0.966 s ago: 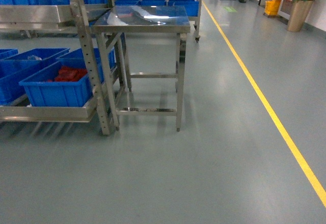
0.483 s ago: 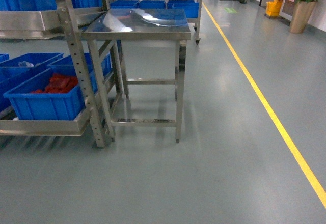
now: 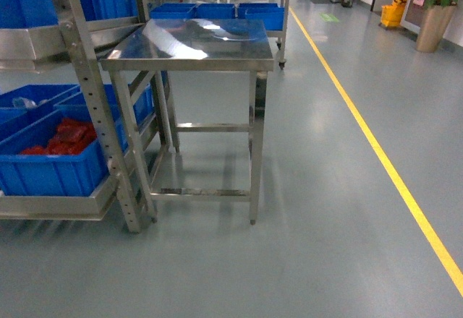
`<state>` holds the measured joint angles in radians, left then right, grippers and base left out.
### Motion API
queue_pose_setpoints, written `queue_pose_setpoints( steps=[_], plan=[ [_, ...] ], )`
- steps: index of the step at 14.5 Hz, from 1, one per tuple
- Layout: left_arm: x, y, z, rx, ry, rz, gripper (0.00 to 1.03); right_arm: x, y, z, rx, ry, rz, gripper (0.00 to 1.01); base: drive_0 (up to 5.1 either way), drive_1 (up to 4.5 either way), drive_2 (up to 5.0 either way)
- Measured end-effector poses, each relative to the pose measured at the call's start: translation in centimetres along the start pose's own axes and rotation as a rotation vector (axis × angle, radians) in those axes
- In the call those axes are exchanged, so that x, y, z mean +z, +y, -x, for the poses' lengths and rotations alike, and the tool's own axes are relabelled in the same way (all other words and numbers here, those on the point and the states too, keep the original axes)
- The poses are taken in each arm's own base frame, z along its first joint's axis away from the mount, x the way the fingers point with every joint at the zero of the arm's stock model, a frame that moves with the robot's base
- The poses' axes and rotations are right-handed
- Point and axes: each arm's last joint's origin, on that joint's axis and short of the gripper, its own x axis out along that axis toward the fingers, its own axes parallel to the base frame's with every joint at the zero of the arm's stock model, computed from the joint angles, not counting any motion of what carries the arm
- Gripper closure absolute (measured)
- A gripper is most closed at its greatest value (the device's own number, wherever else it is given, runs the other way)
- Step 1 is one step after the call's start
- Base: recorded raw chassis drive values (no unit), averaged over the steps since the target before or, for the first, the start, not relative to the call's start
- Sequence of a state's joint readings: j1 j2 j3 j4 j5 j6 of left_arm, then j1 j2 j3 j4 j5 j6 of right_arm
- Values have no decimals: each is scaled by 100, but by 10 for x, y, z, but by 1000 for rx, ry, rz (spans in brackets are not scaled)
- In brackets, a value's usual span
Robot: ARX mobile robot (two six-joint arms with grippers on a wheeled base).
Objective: Sort blue parts and orange caps into right shelf containers
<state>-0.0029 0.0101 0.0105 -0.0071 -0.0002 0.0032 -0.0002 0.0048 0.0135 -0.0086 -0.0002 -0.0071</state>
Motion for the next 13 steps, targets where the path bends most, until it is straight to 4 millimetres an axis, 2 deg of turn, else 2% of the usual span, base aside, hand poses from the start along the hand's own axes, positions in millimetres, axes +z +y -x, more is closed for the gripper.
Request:
queue_pose_setpoints(
  steps=[13],
  plan=[
    [0, 0, 0, 0, -4, 0, 60, 0, 0, 0, 0, -2, 0, 60, 6, 431, -419]
  ],
)
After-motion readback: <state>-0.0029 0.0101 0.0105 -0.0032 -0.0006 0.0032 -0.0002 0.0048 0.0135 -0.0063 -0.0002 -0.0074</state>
